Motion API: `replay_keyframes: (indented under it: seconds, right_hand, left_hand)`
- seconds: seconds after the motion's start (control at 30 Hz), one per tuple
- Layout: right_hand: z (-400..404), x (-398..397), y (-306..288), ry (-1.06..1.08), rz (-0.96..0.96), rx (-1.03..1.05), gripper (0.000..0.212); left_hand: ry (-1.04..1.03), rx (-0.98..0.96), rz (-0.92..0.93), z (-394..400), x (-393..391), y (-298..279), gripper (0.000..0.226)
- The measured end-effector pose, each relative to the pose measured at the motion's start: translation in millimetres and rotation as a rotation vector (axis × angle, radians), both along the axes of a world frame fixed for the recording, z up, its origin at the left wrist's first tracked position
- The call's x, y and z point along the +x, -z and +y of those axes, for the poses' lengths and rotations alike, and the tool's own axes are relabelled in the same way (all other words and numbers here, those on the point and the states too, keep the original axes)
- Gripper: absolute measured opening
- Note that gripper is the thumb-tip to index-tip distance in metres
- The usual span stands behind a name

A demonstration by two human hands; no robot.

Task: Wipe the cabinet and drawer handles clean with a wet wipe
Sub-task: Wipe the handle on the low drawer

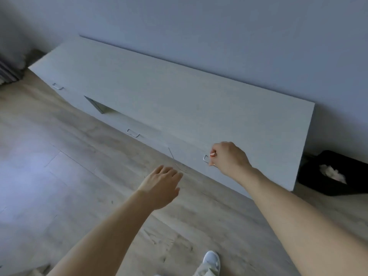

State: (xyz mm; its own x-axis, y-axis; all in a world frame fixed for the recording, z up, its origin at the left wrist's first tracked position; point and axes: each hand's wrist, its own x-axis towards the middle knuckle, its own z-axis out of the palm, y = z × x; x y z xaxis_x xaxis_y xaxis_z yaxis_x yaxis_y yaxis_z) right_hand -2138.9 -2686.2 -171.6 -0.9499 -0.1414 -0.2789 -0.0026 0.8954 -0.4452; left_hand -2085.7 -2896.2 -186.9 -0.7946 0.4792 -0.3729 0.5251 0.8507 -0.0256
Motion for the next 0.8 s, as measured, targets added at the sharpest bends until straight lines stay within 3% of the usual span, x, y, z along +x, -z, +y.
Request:
replay_keyframes:
  seconds: [0.23, 0.4, 0.53, 0.8]
  right_hand:
    - [-19.5, -4.9, 110.8, 0.266, -0.079, -0.018, 0.01]
    - [-28.6, -10.2, 203.6, 0.477, 0.053, -0.098, 0.011]
    - [-33.5, -11.0, 271.3, 0.555, 0.271, -0.145, 0.013]
    - [-44.0, -9.8, 350.2, 0.469, 0.809, -0.309, 0.011]
  left_hand:
    - [0.12, -0.004, 0.008, -12.0, -68.3, 116.1, 0.066]
    - [0.212, 0.031, 0.166, 0.1, -113.8, 229.9, 0.079]
    - [0.22, 0.139, 0.34, 7.8, -137.8, 310.5, 0.088]
    - [0.326, 0.68, 0.74, 34.0, -176.4, 410.8, 0.086]
